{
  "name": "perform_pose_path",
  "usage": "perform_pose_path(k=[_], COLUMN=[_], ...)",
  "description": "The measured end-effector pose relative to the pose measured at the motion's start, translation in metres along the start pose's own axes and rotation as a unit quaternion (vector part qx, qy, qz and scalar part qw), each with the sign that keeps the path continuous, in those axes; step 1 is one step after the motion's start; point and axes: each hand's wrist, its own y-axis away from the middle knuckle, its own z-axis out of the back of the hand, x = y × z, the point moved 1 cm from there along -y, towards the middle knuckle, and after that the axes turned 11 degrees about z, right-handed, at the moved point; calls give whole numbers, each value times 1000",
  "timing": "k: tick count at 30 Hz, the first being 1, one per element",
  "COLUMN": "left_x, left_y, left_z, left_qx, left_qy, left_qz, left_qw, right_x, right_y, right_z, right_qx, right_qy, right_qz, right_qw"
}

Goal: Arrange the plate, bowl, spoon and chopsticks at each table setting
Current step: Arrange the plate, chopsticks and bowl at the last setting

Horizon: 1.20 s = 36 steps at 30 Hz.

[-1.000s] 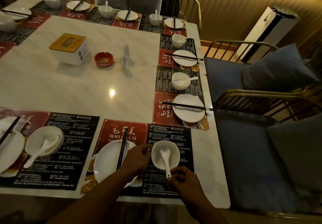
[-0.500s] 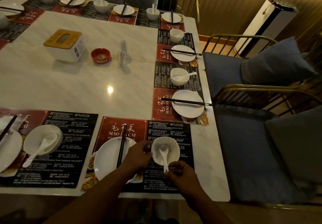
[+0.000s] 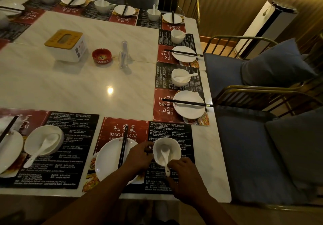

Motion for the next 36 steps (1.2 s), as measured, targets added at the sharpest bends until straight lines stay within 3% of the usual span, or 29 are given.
perform_pose_path(k=[11, 17, 19, 23, 36], left_x=[5, 8, 8, 8, 11], left_y=[-5, -6, -7, -6, -3], left_z=[-2, -3, -4, -5, -12], left_qx=[-4, 4, 2, -6, -41], left_qy=[-2, 18, 20, 14, 6], left_qz=[6, 14, 12, 13, 26], left_qw=[1000, 1000, 1000, 1000, 999], right_x=[-3, -23, -32, -39, -51], right_y=[-1, -17, -26, -36, -38], right_z=[0, 11, 14, 9, 8], right_qx=[26, -113, -98, -26, 5], right_qy=[-11, -115, -156, -171, -165], right_qz=[-6, -149, -197, -194, -170], right_qw=[1000, 976, 963, 966, 971])
